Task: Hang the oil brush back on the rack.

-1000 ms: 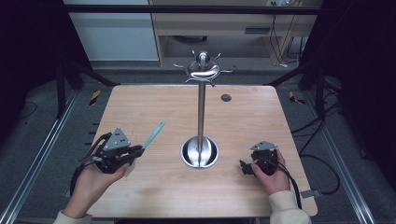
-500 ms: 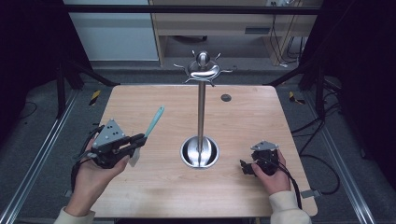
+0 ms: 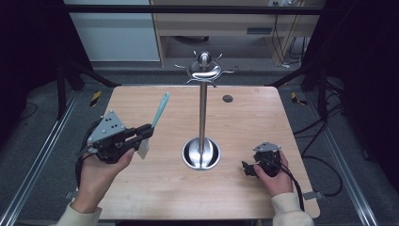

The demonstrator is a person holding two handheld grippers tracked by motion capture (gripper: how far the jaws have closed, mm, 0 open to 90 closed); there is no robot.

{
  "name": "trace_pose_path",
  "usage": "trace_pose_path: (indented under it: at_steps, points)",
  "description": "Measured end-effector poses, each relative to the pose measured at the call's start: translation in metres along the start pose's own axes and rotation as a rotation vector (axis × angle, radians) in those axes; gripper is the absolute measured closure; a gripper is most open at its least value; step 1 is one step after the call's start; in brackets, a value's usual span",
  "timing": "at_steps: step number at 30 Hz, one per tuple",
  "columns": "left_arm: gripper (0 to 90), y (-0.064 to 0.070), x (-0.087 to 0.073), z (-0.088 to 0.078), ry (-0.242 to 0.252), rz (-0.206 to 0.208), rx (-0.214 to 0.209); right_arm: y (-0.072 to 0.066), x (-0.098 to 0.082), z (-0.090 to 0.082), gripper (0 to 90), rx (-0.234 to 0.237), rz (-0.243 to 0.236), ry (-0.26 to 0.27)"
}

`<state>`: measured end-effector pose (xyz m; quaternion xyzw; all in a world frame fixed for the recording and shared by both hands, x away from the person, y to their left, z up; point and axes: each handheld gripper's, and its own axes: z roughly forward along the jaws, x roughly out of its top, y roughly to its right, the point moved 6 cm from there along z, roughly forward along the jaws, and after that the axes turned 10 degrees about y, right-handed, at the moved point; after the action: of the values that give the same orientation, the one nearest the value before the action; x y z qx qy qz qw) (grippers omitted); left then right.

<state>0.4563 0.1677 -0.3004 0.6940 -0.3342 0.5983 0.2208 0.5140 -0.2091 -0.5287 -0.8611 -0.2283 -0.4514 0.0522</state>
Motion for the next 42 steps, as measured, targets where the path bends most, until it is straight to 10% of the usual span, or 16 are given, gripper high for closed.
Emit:
trace_pose_path:
  at_steps: [18, 42]
  points:
    - [81.8, 0.012, 0.03, 0.011, 0.057, 0.016, -0.006, 0.0, -0.001, 0.001, 8.0, 0.004, 0.002, -0.001]
    - [81.8, 0.019, 0.033, 0.024, 0.033, 0.015, -0.016, 0.0, -0.001, 0.0, 8.0, 0.003, 0.005, -0.001]
